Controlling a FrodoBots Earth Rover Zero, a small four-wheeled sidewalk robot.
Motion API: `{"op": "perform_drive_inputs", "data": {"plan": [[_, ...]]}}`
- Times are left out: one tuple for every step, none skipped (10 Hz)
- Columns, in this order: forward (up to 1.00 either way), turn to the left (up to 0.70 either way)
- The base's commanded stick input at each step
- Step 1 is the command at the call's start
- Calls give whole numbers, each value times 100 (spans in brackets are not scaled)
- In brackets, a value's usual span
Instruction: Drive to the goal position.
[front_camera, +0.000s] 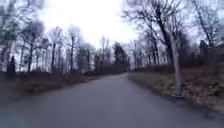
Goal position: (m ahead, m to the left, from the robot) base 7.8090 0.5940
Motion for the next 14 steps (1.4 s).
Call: {"op": "perform_drive_inputs", "data": {"plan": [[85,0],[85,0],[85,0],[85,0],[85,0],[85,0],[85,0],[85,0],[85,0],[85,0],[85,0],[85,0],[85,0],[85,0]]}}
